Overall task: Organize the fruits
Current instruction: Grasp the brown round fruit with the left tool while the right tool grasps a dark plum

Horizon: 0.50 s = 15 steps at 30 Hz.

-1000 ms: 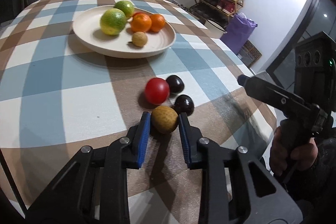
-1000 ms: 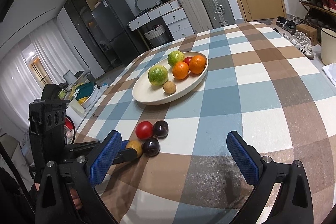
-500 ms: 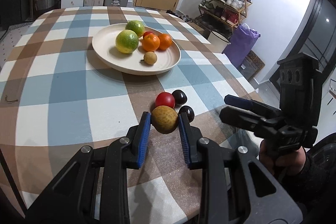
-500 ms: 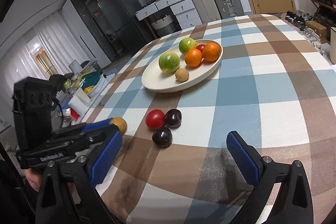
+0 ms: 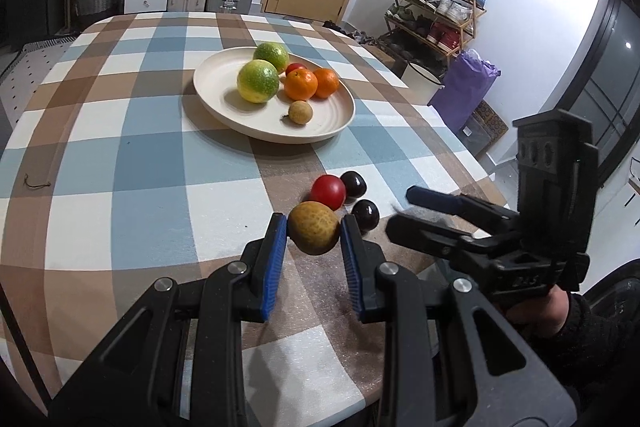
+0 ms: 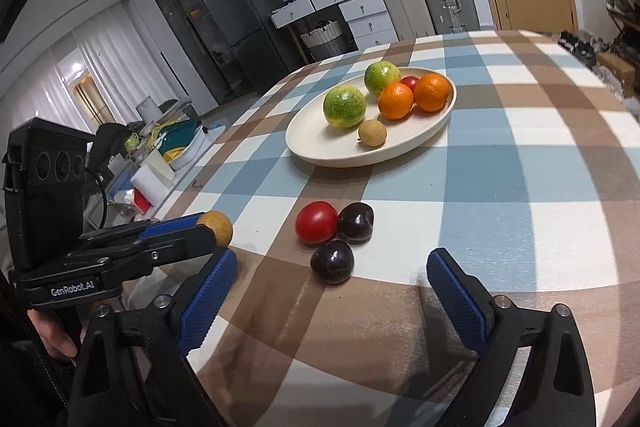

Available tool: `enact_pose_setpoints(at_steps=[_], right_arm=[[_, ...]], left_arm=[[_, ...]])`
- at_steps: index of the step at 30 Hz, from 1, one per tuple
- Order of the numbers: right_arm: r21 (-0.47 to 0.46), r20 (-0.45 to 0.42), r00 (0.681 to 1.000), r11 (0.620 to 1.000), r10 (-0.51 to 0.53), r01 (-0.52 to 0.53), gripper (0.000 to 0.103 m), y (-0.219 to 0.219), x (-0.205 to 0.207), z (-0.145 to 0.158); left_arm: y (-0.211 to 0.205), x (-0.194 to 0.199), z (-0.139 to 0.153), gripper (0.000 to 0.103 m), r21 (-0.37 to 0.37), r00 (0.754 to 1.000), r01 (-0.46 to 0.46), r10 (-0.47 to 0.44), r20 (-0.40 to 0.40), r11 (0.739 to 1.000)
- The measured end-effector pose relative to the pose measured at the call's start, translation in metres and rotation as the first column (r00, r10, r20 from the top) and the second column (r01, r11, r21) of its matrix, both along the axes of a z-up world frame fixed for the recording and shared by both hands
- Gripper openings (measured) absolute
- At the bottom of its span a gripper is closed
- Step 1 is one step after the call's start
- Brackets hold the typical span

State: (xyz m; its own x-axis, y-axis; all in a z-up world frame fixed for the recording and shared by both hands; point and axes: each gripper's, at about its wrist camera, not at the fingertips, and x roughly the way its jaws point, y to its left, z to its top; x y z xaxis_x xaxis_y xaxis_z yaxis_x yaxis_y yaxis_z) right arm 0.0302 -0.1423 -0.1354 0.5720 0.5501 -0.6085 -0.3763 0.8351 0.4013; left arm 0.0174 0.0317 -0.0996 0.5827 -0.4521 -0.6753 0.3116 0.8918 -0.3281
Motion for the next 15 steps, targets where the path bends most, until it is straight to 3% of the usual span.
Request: enact_pose_setpoints(at_steps=[8, 11, 15], right_arm=[[-0.041, -0.022, 0.999, 0.999, 0.027, -0.028, 0.076, 0.016, 0.005, -0.006], [-0.112, -0.029, 0.998, 0.992, 0.048, -0.051, 0.061, 0.025, 0.005, -0.009], [-0.174, -0.016, 0.997, 0.982, 0.071, -0.073, 0.035, 0.034, 0.001, -0.012]], left_arm=[[0.010, 0.000, 0.001, 0.025, -0.016, 1.000, -0.022, 0.022, -0.010, 1.000], [0.010, 0.001, 0.001, 0.025, -0.018, 1.000, -0.020, 0.020, -0.008, 1.000], [0.010, 0.001, 0.004, 0.025, -0.023, 1.000, -0.019, 0.019, -0.004, 1.000]])
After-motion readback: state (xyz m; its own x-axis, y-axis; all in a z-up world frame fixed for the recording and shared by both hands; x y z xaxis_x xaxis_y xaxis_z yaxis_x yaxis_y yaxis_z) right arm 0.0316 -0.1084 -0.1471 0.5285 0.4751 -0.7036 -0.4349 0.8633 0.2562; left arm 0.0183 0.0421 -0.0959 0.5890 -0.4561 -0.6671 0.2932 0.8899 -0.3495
